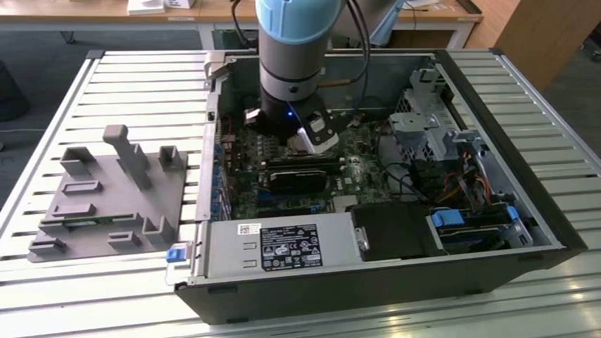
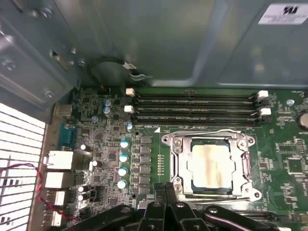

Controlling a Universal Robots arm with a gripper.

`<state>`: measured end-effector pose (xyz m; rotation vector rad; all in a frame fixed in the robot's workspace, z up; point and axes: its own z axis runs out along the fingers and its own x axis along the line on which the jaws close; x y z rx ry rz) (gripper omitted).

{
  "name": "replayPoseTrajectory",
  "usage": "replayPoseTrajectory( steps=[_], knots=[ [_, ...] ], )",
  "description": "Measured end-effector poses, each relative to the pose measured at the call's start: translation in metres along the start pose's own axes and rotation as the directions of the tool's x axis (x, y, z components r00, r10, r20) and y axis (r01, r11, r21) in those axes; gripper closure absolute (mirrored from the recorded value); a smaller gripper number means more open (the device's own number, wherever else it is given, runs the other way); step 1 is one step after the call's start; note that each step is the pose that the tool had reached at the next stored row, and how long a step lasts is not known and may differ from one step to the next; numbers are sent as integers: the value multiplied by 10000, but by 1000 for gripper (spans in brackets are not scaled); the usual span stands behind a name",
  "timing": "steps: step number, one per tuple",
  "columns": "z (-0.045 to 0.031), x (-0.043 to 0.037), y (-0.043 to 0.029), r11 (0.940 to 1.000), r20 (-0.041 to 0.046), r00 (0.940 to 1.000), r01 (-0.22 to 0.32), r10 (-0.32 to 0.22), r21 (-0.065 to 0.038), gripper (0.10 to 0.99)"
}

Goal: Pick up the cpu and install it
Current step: 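Install the second cpu locking lever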

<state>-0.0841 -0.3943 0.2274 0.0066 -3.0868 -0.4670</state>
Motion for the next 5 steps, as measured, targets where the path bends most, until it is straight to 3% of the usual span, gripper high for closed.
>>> replayPoseTrajectory(
  steps=[5],
  knots=[
    [-46,0,15,10000,-1,10000,0,0,-4,980]
  ],
)
